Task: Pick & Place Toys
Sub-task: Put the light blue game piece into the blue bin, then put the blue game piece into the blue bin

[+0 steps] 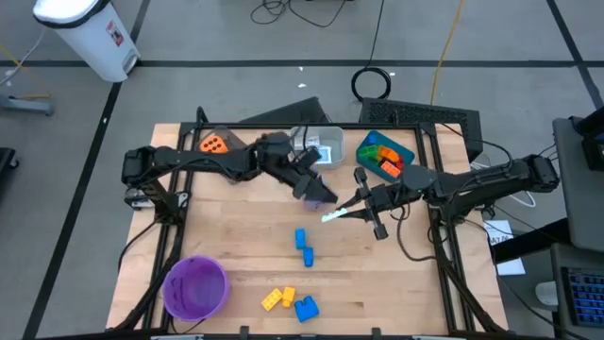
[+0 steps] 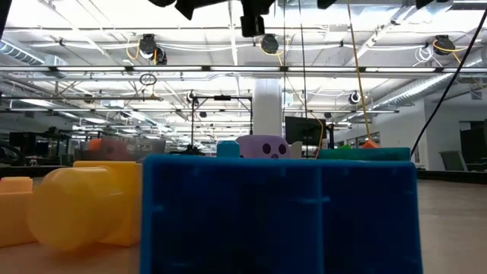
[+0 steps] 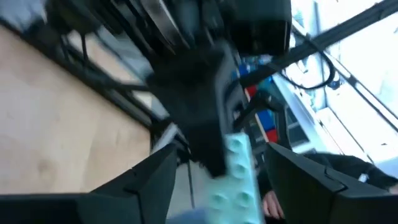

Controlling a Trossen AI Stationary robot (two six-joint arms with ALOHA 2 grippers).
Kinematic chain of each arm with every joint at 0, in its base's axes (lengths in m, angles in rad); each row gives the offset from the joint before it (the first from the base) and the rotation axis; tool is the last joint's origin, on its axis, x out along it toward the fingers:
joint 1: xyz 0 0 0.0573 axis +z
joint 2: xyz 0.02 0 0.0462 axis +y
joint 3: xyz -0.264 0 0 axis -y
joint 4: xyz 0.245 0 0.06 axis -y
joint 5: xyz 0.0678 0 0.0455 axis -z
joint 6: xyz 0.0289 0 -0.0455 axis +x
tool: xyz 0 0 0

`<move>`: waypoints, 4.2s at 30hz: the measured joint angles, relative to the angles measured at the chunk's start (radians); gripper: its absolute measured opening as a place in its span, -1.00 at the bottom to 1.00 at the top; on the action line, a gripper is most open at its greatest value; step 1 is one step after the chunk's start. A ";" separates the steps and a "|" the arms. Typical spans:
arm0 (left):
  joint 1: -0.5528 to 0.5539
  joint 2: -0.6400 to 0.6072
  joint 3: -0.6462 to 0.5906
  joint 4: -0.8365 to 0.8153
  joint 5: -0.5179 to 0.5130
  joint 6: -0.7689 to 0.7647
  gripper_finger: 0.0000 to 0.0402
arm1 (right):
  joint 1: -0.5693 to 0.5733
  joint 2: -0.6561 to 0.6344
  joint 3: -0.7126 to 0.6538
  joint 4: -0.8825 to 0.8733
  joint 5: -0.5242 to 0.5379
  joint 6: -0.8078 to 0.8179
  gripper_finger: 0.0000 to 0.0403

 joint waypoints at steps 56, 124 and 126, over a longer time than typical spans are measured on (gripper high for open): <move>0.083 -0.095 0.000 0.369 0.068 0.104 0.20 | -0.598 -0.303 -0.324 -0.737 0.513 0.384 -0.47; -0.668 -0.057 0.000 0.093 -1.215 0.270 0.20 | 0.409 0.045 0.063 -0.193 0.082 0.364 0.07; -0.667 -0.043 0.000 0.088 -1.168 0.248 0.20 | 0.409 0.065 0.063 -0.192 0.081 0.362 0.07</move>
